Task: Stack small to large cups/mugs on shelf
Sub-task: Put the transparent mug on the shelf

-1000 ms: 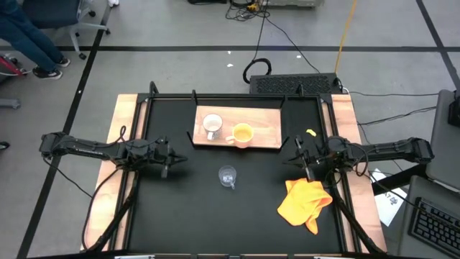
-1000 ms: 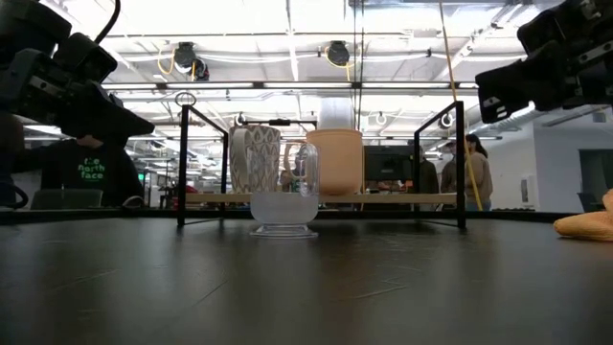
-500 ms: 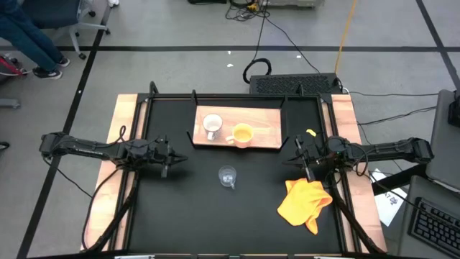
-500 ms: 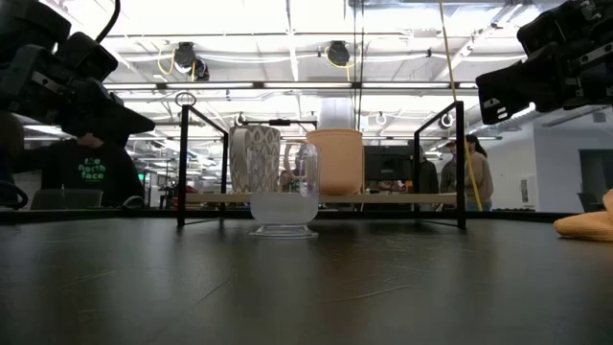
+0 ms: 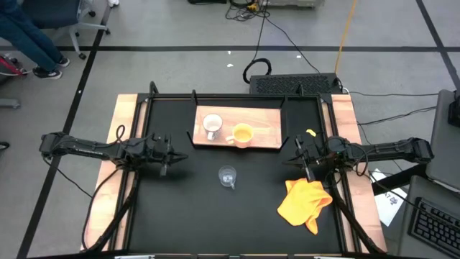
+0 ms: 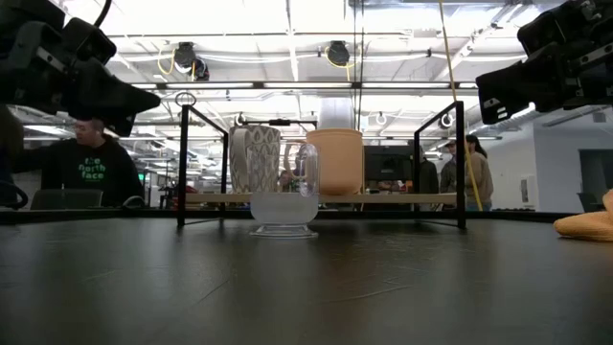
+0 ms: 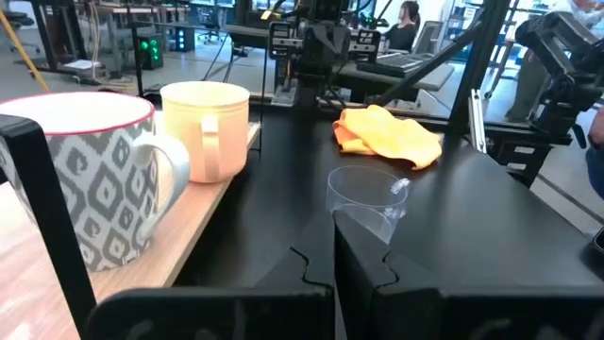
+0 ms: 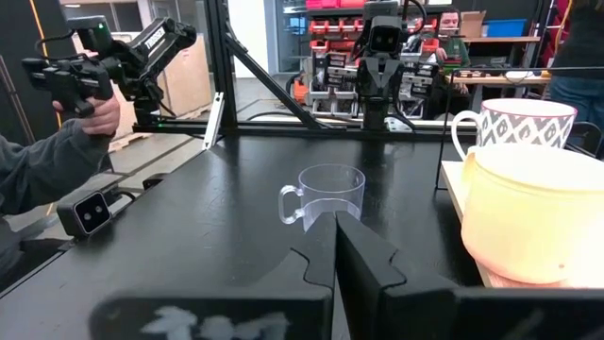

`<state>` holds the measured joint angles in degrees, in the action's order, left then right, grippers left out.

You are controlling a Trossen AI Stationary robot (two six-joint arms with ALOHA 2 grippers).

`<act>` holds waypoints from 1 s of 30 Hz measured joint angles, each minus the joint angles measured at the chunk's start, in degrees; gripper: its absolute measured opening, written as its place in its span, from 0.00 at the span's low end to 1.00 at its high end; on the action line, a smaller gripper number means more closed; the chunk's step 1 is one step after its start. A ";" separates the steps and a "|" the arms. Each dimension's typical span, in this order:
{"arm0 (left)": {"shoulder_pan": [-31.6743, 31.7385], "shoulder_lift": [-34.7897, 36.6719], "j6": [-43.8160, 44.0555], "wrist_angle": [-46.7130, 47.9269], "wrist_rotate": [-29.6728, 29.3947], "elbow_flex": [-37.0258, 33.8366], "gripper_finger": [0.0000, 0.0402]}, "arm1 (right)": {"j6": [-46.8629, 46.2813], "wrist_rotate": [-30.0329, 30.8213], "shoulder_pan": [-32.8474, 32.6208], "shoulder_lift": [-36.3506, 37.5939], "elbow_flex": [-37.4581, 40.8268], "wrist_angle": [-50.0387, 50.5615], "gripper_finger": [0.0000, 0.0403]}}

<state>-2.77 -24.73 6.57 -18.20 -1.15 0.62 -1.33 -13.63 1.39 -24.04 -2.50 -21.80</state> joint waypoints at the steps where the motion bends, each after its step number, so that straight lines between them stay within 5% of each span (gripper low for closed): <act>1: 0.00 0.00 0.00 -0.09 0.00 0.00 0.00 | 0.07 -0.02 0.00 0.01 0.02 0.00 0.00; 14: -3.01 -2.37 -1.02 -2.54 -0.19 2.13 0.00 | 0.31 0.00 0.00 -0.01 0.04 0.02 0.00; 30: -4.90 -22.78 -5.98 0.10 -1.92 18.60 0.00 | 0.51 0.00 0.00 -0.03 0.04 0.74 0.00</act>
<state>-7.66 -47.52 0.59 -18.10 -3.07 19.22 -0.82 -13.63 1.39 -24.08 -2.46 -21.06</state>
